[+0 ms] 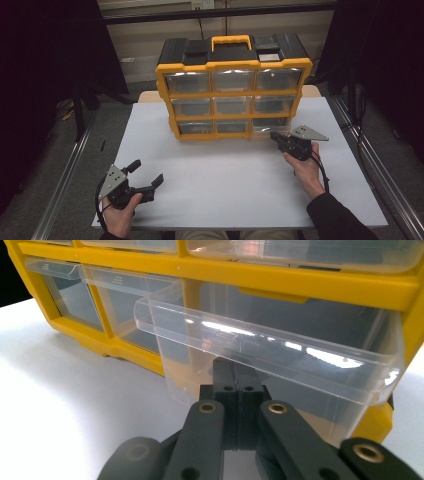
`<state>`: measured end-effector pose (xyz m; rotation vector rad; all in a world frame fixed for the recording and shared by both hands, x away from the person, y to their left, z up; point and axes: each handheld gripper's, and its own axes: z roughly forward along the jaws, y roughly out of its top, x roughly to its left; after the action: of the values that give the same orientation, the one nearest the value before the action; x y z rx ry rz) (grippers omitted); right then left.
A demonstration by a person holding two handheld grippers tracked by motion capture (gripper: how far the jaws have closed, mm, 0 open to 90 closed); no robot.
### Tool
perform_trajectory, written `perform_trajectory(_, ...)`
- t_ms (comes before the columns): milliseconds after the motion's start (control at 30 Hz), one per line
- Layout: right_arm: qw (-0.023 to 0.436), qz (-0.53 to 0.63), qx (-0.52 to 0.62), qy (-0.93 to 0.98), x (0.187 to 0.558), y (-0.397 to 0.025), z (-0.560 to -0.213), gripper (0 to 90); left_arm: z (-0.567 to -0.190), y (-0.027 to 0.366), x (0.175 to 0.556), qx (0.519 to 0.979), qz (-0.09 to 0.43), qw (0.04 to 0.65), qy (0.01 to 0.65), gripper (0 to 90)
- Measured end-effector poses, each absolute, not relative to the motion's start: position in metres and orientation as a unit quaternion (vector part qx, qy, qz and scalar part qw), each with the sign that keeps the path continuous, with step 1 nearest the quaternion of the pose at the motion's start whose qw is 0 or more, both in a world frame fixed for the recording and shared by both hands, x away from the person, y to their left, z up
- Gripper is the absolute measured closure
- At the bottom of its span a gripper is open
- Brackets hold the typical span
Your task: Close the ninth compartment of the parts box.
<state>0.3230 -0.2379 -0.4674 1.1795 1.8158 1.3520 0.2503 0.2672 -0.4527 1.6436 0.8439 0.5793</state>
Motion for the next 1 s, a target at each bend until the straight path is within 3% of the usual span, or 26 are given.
perform_trajectory(1000,0.296,0.503,0.449,0.677,0.339,-0.237,-0.471,90.0,-0.452,0.269,0.250,0.698,0.248,0.567,0.360,4.3)
